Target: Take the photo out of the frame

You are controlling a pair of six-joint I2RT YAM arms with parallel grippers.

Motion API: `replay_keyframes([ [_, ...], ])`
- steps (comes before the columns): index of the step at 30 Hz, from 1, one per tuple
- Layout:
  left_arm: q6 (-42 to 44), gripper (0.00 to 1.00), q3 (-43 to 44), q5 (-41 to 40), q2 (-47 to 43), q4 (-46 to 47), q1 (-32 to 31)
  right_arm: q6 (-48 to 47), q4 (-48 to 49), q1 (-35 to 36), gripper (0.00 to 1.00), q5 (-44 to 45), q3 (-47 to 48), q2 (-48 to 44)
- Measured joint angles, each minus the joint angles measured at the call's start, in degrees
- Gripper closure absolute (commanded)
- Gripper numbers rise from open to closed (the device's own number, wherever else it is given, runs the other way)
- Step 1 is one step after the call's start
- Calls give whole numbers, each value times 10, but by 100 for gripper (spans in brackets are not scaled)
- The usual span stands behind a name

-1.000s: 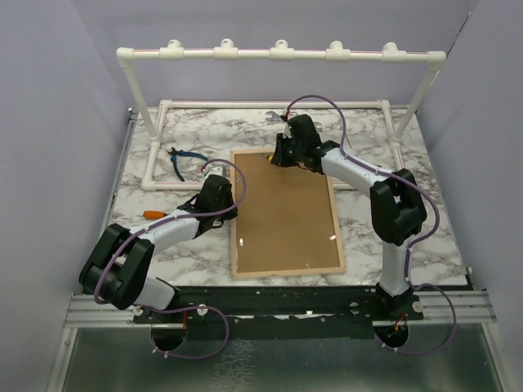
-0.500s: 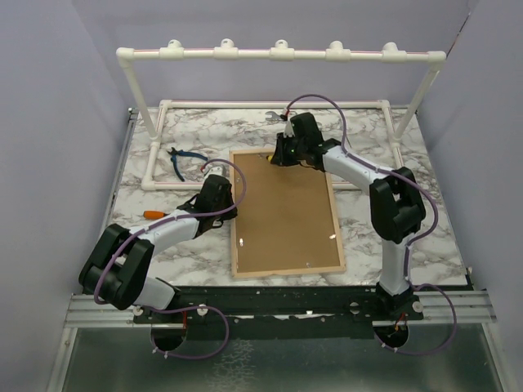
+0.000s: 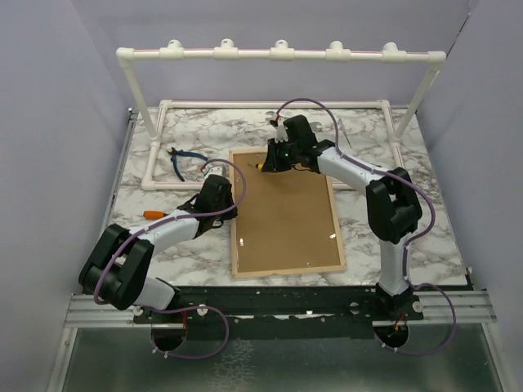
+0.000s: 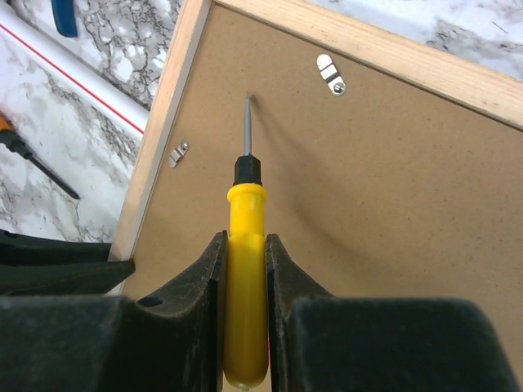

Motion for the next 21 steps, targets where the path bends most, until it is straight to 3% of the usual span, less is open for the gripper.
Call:
replay_keyframes([
  [7, -3, 85, 0, 0, 0, -1, 0, 9, 24, 1, 99, 69, -89, -96],
  [10, -4, 80, 0, -1, -2, -2, 0, 11, 39, 1, 99, 109, -126, -160],
  [21, -19, 37, -5, -9, -40, -26, 0, 53, 72, -2, 99, 260, -342, -363],
])
